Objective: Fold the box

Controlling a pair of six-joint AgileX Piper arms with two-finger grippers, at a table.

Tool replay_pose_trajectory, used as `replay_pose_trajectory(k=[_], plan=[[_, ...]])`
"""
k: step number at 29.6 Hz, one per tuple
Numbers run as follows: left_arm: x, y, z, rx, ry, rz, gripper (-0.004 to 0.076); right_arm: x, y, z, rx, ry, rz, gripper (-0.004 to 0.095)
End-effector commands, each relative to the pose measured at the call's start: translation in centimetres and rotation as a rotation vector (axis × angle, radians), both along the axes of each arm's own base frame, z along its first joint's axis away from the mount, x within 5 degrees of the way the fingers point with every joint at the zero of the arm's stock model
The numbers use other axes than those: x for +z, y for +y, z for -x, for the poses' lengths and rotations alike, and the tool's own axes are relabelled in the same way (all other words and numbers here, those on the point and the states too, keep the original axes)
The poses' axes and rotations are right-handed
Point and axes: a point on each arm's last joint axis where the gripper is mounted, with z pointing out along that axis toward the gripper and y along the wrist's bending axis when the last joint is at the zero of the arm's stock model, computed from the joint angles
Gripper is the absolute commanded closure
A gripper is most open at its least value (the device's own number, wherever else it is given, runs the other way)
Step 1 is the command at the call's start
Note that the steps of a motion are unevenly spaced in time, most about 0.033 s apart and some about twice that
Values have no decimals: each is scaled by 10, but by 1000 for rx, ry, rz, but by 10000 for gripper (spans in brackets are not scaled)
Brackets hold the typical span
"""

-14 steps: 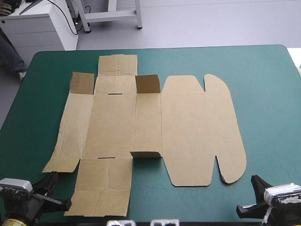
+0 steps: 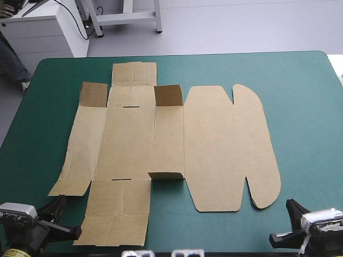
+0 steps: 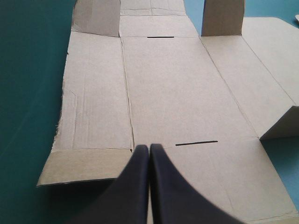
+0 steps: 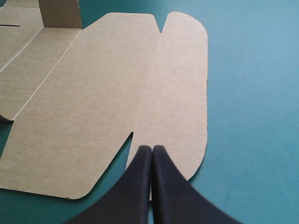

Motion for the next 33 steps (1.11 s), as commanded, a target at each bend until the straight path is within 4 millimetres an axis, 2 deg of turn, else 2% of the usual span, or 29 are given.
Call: replay_pose_trajectory(k=[1,9,12,15,20,24,28,33], plan=[[14,-1,-2,-1,-80,30,732,14,0,4,-8,-117,-10,928],[18,2,-2,18,-82,-5,732,14,0,4,-8,-117,-10,928],[34,5,-3,48,-78,-34,732,14,0,4,-8,-117,-10,928],[54,10,-13,102,-43,-88,732,14,0,4,-8,-117,-10,928],[80,14,-52,176,59,-215,732,14,0,4,-8,-117,-10,928],[89,12,-91,198,140,-294,732,14,0,4,-8,-117,-10,928],[89,8,-130,197,221,-363,732,14,0,4,-8,-117,-10,928],[79,5,-175,195,335,-421,724,14,0,4,-8,-117,-10,928]])
